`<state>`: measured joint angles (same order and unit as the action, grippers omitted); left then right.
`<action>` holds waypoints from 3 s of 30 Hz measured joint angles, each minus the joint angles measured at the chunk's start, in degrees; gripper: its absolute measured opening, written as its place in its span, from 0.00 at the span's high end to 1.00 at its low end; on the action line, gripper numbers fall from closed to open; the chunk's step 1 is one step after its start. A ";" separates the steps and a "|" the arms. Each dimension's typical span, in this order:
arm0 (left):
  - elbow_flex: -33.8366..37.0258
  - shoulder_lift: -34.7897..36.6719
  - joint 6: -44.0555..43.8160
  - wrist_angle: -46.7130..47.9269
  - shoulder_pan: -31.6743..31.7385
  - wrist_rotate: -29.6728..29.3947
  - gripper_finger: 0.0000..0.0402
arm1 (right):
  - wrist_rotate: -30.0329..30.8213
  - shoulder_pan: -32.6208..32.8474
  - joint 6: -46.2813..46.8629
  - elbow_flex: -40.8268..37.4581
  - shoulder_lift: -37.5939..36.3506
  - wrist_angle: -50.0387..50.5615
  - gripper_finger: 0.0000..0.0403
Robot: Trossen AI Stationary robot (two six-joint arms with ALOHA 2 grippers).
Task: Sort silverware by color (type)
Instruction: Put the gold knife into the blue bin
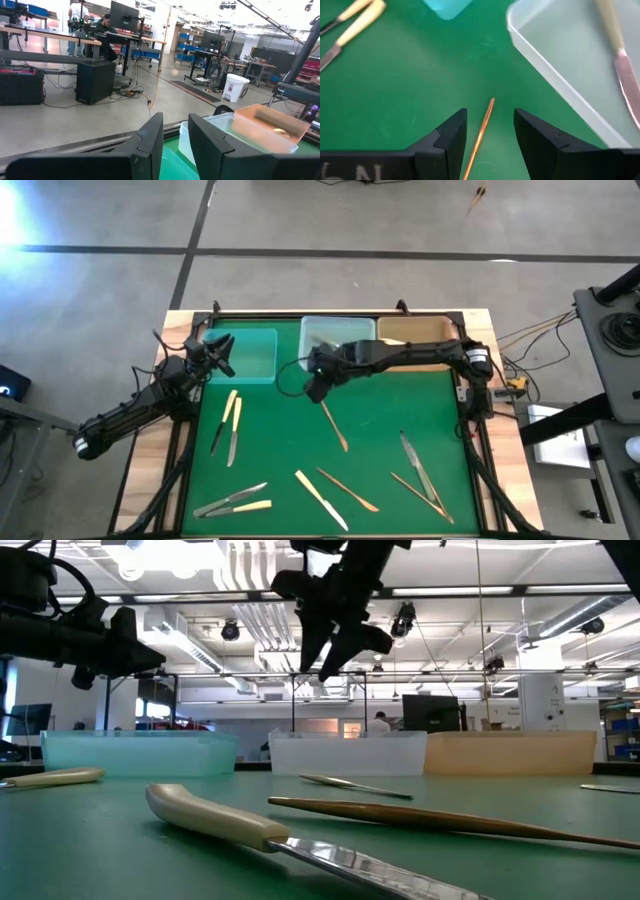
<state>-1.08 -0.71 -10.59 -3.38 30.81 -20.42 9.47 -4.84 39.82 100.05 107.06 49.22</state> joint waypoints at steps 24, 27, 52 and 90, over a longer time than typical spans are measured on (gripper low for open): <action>0.00 0.00 0.00 0.00 0.00 0.02 0.81 | -0.21 5.39 18.22 -17.15 0.00 -14.38 0.62; 0.00 0.00 0.00 0.00 0.00 0.02 0.81 | -0.48 5.55 18.52 -18.21 1.12 -20.42 0.62; 0.00 -0.20 0.00 0.00 -0.02 0.04 0.81 | -0.64 5.25 6.81 3.18 23.43 -2.39 0.79; 0.00 -0.22 -4.09 -10.13 0.00 9.31 0.81 | -3.93 5.30 -3.85 27.83 22.82 -4.05 0.98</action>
<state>-1.08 -0.93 -14.68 -13.51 30.81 -11.12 5.54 0.47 35.97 127.88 129.88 45.16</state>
